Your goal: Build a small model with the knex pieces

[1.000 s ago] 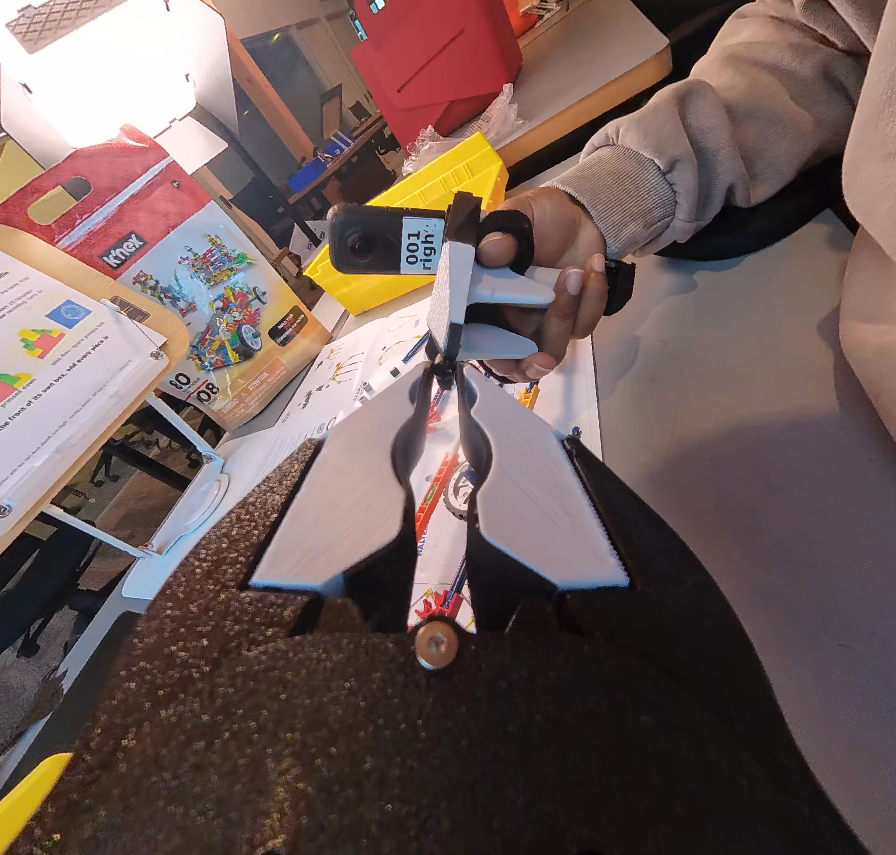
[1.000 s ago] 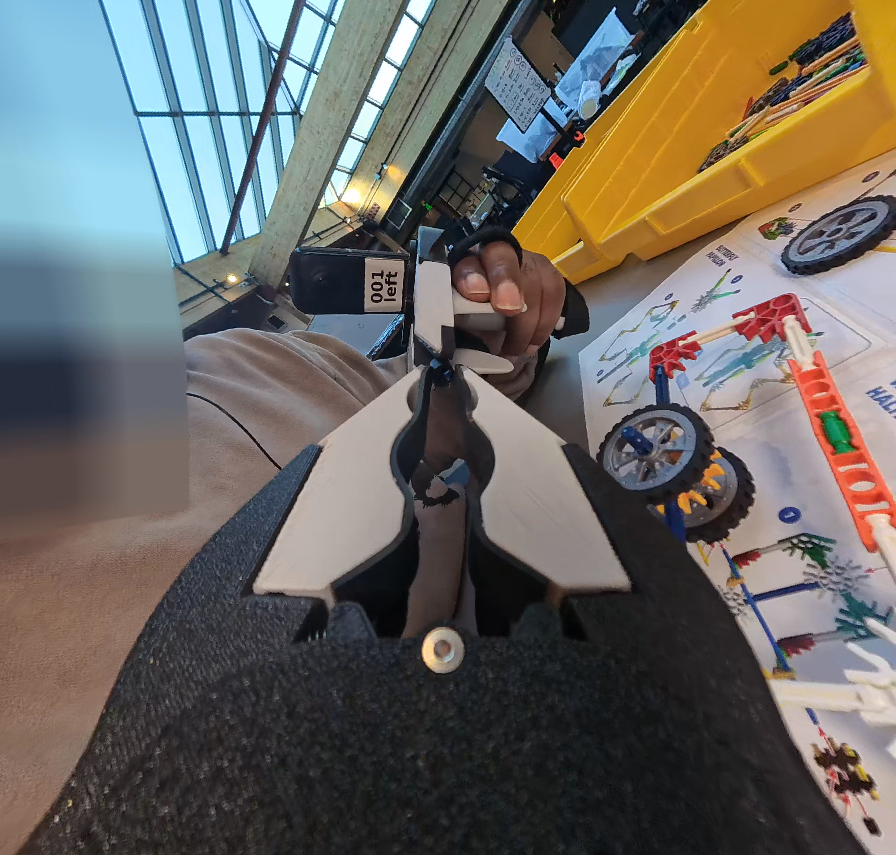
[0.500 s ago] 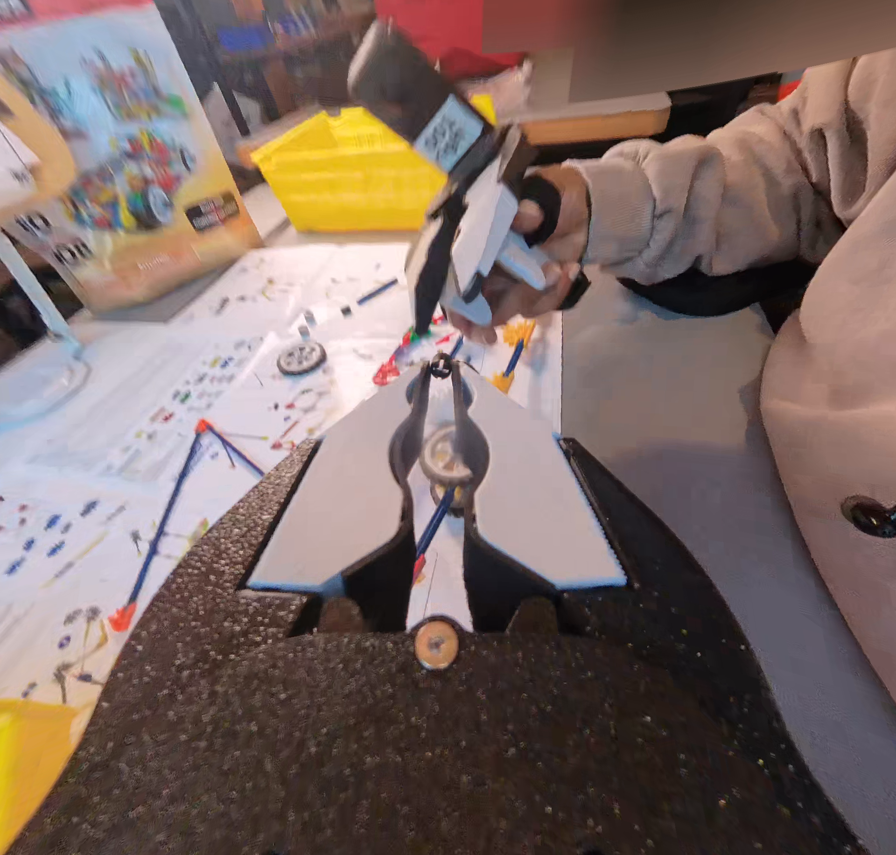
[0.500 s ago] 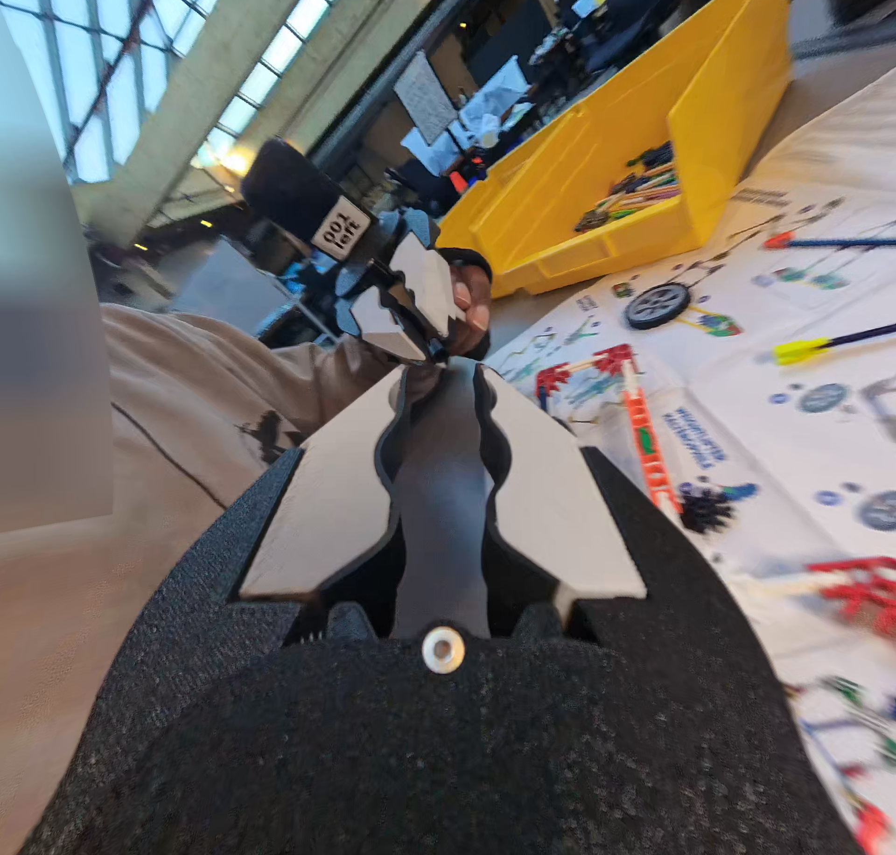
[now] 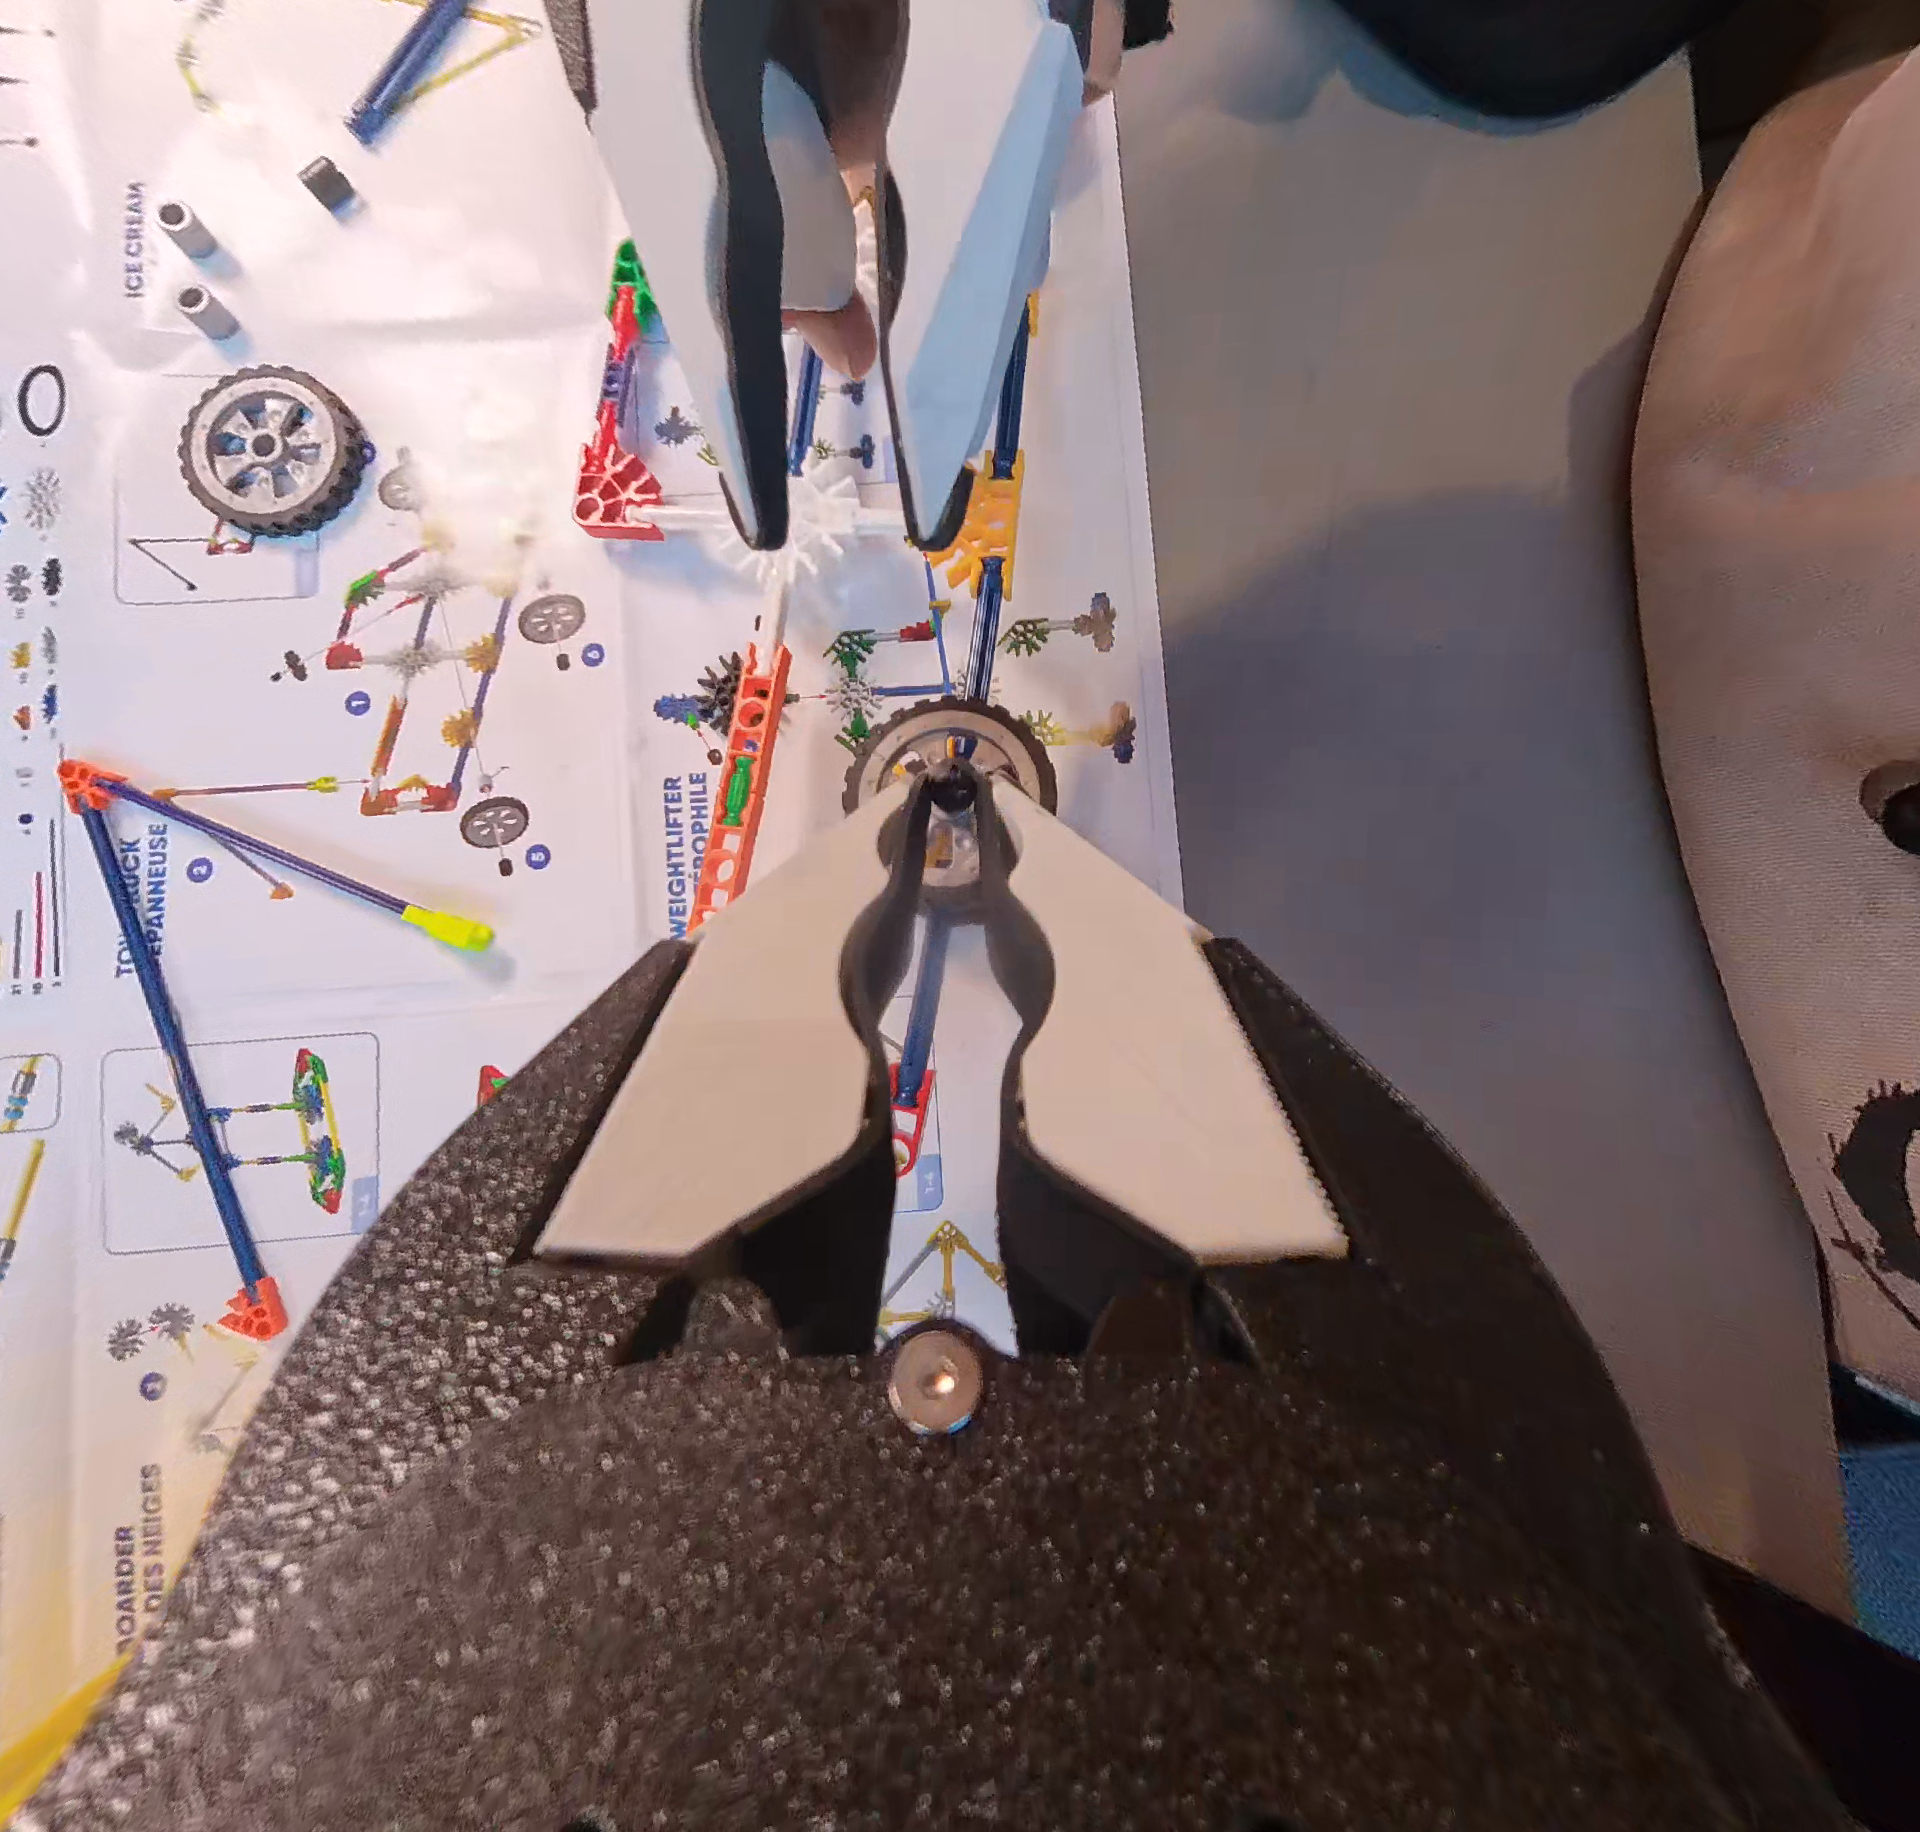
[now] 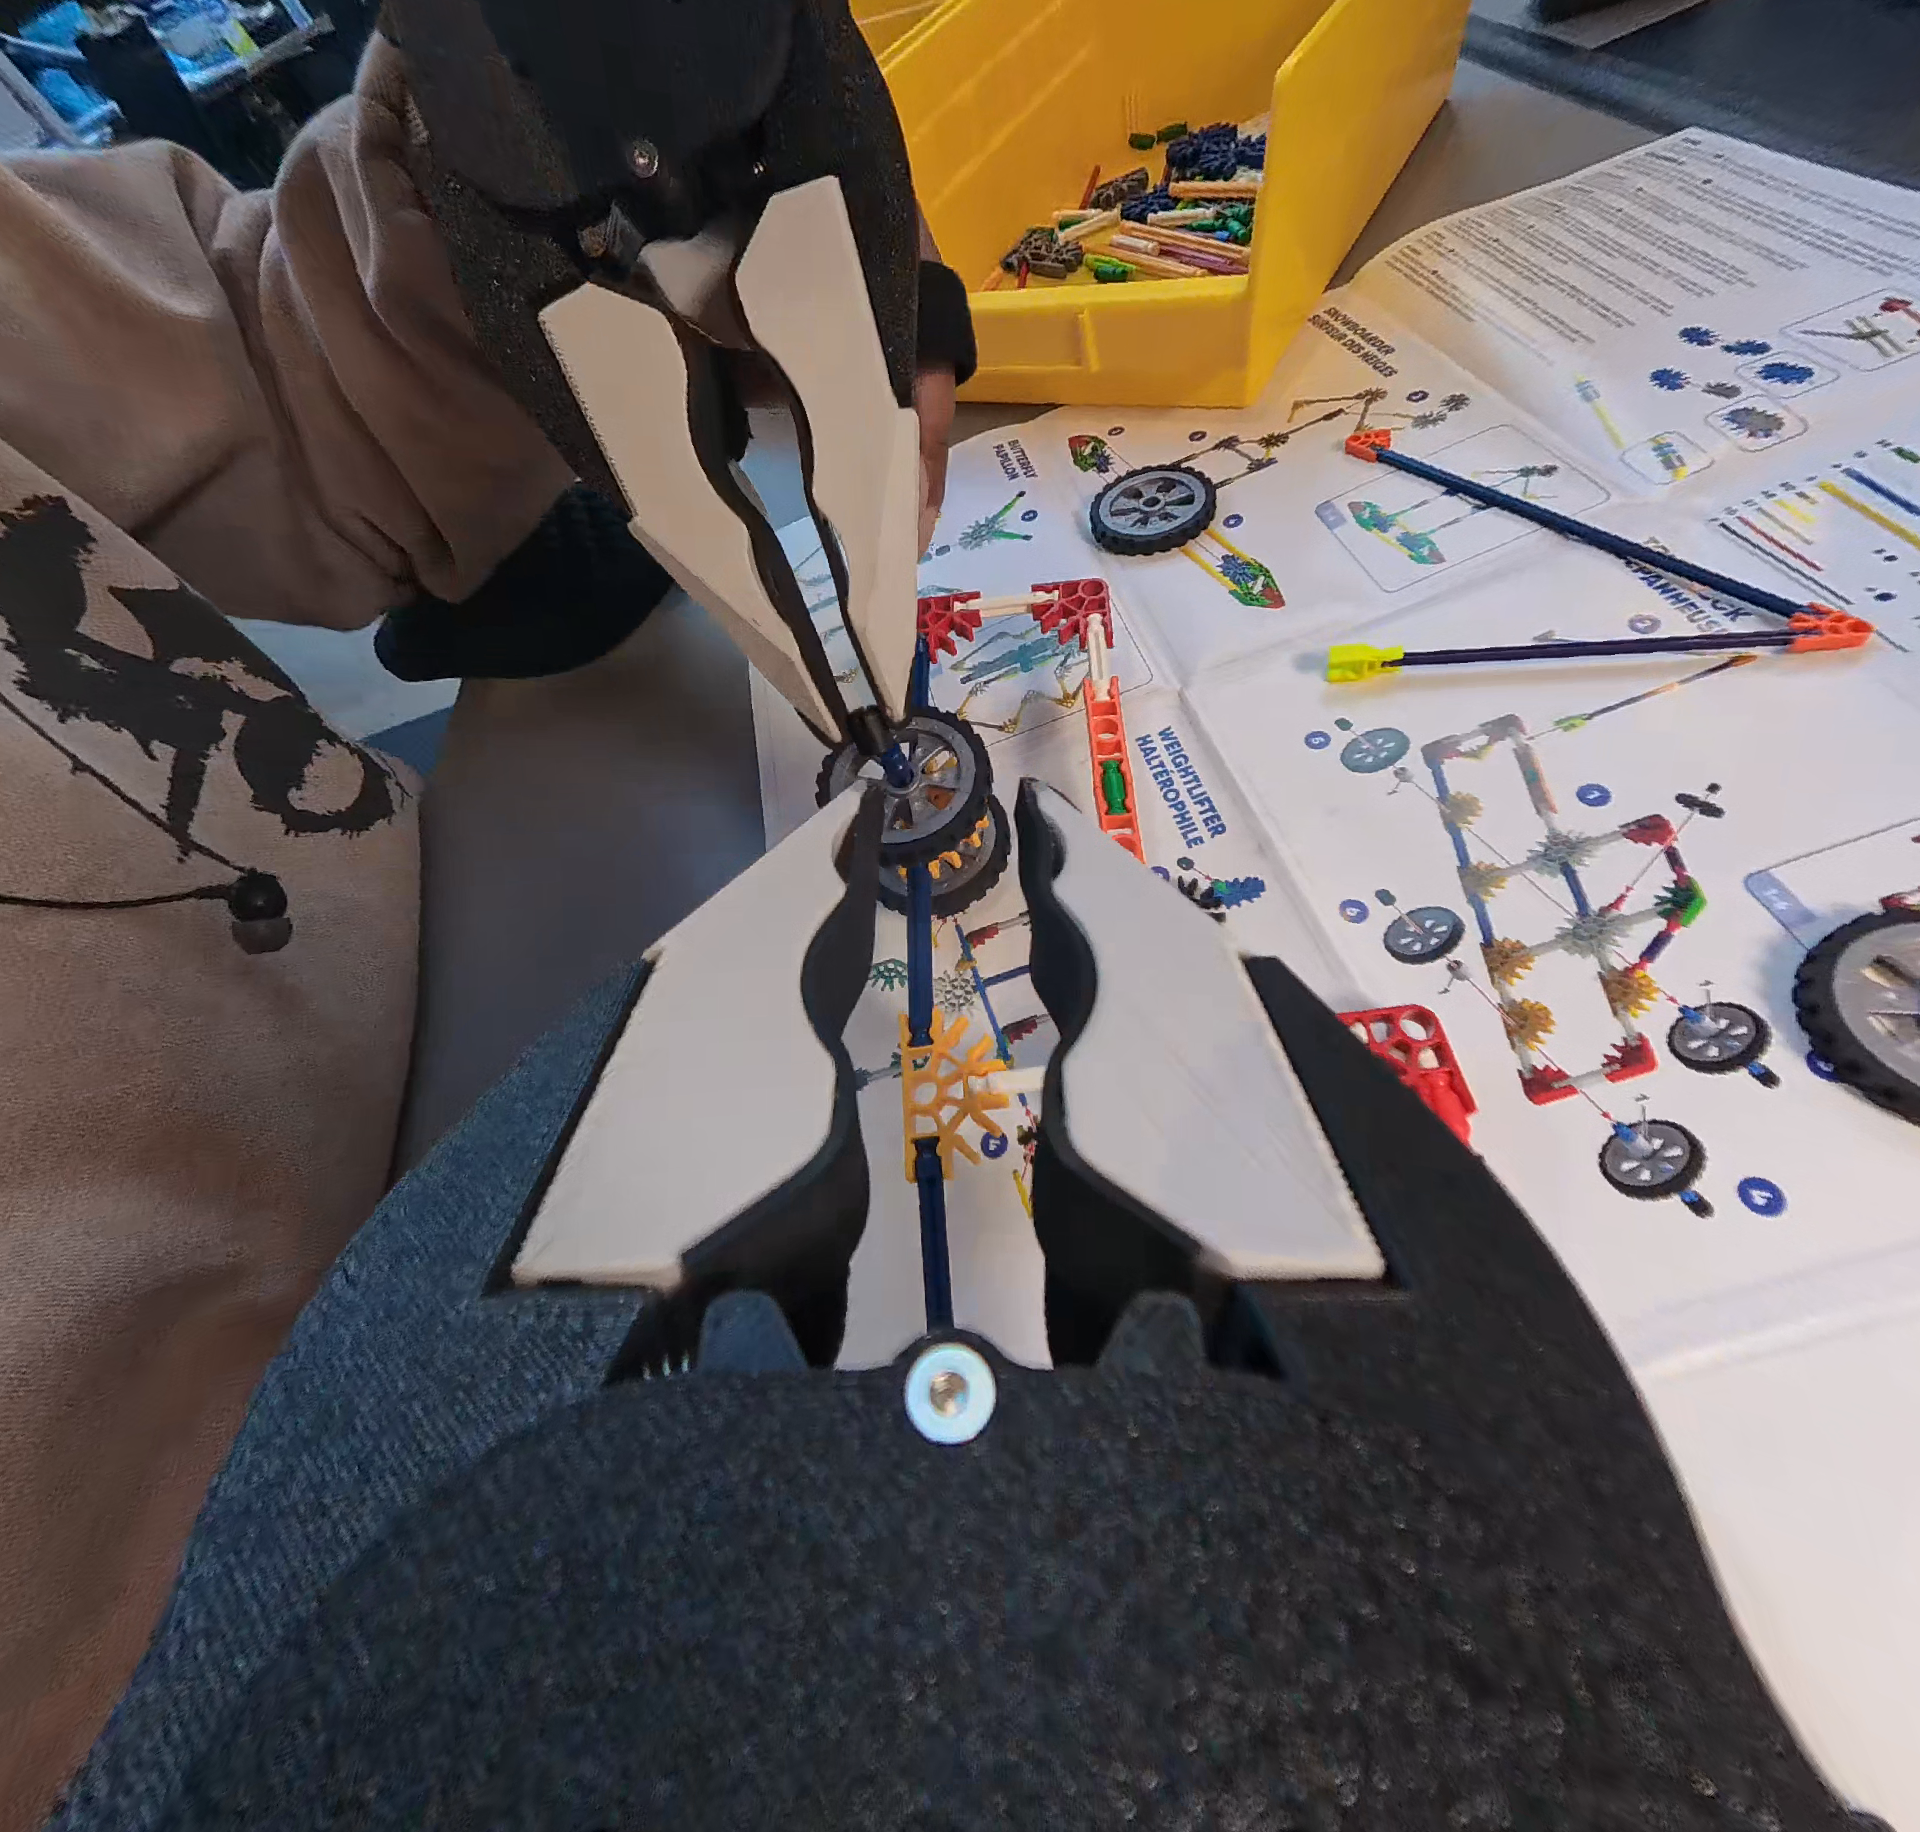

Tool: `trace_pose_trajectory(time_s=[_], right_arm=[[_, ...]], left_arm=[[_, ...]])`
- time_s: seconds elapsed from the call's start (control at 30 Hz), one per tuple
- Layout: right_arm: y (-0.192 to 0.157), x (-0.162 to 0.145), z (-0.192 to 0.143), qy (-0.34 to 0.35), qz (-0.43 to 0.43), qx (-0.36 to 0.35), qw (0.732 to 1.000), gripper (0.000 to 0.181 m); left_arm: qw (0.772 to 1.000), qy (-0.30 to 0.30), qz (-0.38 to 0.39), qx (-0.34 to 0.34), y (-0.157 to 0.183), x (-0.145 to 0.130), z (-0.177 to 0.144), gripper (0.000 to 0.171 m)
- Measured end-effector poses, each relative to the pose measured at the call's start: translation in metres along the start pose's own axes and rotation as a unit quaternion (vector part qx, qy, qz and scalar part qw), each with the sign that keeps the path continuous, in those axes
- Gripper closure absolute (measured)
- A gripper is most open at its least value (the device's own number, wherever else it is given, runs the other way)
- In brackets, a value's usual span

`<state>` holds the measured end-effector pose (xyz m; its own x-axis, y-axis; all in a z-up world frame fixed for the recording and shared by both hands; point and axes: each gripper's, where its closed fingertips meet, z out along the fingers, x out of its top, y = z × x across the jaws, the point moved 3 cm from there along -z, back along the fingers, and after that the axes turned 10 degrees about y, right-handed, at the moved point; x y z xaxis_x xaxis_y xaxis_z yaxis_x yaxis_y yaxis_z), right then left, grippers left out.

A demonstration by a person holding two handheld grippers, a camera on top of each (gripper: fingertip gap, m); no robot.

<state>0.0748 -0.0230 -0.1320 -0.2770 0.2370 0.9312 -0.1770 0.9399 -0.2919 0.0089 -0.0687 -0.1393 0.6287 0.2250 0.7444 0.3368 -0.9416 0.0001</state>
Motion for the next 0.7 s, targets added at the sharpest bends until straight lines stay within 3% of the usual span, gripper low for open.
trace_pose_trajectory(time_s=[0.4,0.7], right_arm=[[-0.0044,-0.004,0.0018,-0.014,-0.002,0.005,1.0,0.157],[-0.0044,-0.0086,0.0027,-0.028,-0.004,0.002,1.0,0.157]], left_arm=[[0.988,-0.131,0.064,-0.043,-0.003,0.0026,0.0053,0.165],[0.979,-0.171,0.079,-0.07,-0.0011,0.0053,0.0087,0.165]])
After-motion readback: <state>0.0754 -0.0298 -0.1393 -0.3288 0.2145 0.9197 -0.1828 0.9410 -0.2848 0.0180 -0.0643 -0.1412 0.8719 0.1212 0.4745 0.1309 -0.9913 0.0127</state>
